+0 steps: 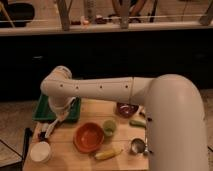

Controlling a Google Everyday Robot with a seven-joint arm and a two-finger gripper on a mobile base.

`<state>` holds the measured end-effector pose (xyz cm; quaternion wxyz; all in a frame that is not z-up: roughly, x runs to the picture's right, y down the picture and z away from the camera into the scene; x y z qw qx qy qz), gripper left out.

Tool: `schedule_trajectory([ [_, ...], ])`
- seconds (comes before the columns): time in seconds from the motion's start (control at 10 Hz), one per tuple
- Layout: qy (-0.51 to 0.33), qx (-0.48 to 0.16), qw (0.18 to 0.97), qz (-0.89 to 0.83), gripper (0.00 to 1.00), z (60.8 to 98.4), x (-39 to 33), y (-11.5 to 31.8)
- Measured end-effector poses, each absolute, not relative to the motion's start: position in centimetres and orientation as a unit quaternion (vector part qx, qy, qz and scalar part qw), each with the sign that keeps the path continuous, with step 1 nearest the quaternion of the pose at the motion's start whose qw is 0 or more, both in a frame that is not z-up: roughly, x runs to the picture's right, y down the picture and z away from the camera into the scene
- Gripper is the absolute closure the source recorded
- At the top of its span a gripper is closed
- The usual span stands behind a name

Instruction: Place brush in paper cup

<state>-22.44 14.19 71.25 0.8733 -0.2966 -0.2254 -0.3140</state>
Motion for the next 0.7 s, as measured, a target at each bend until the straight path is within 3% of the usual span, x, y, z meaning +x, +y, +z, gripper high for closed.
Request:
schedule_trajectory([
  [0.7,-0.288,-0.303,0.840,-0.345,0.96,70.1,-25.9,14.2],
])
